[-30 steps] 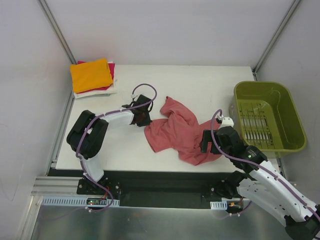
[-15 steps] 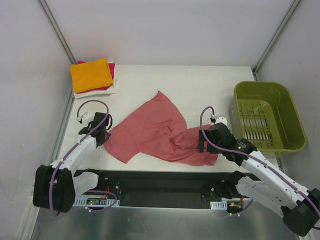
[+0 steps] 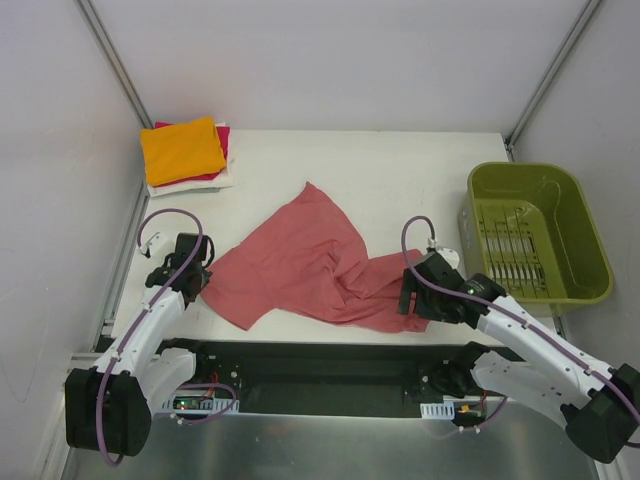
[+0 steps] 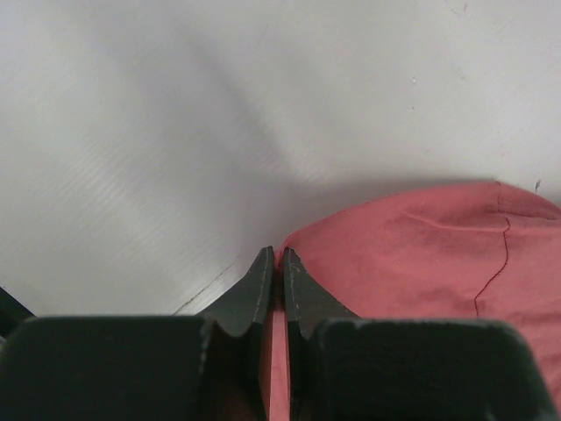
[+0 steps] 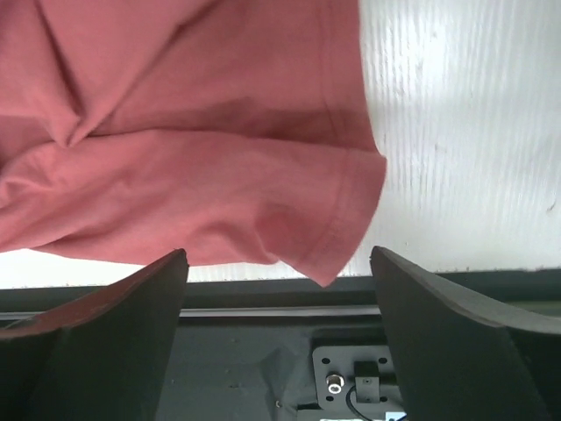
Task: Fold and stack the t-shirts
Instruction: Flatten out the tshirt
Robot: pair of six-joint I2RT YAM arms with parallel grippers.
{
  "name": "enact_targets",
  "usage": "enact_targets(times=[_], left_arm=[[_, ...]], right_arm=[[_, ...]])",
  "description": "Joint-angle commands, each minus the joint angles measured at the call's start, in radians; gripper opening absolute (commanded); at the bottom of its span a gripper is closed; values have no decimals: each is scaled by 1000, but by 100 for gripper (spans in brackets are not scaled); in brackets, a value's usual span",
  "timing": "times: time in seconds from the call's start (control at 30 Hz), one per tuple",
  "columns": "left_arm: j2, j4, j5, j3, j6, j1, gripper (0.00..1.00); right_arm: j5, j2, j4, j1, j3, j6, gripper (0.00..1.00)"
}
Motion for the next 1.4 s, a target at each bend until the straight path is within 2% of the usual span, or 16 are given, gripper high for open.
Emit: enact_targets(times=[0.0, 0.17, 0.3, 0.33, 0.4, 0.43, 0.5, 0.53, 0.57, 0.77, 0.83, 0.93, 1.13, 1.3, 1.37], left_arm=[[3, -19, 18, 15, 14, 2, 0], [10, -17, 46, 15, 19, 2, 0], [0, -17, 63, 9, 25, 2, 0], [-3, -17, 67, 9, 25, 2, 0], [-6, -17, 77, 11, 26, 2, 0], [-7, -17, 81, 12, 34, 2, 0], [-16, -19, 92, 18, 39, 2, 0], [-24, -19, 97, 21, 46, 2, 0], [-35, -19, 104, 26, 49, 2, 0], [-197, -20, 205, 92, 86, 2, 0], [-260, -20, 238, 164, 124, 2, 0], [-322, -20, 323, 309, 147, 2, 0], [-375, -22, 362, 662, 193, 2, 0], [-368, -20, 402, 970, 256, 2, 0], [-357, -19, 426, 1050, 288, 2, 0]], right_arm=[[0, -8, -74, 4, -37, 103, 85], [-20, 64, 70, 3, -91, 80, 80], [-13, 125, 130, 3, -109, 76, 69], [-10, 143, 154, 3, -115, 76, 59], [-8, 157, 174, 4, -124, 74, 46], [-11, 162, 199, 3, -126, 70, 29], [-22, 156, 214, 3, -121, 38, 16], [-22, 138, 214, 3, -112, 18, 3], [-16, 121, 201, 4, -95, 1, 1], [122, -155, 130, 4, 61, -131, 1], [151, -258, 142, 3, 134, -179, 1], [174, -330, 152, 3, 233, -225, 1], [168, -366, 179, 4, 532, -354, 1], [34, -340, 201, 4, 781, -443, 1], [-44, -317, 201, 3, 854, -458, 1]])
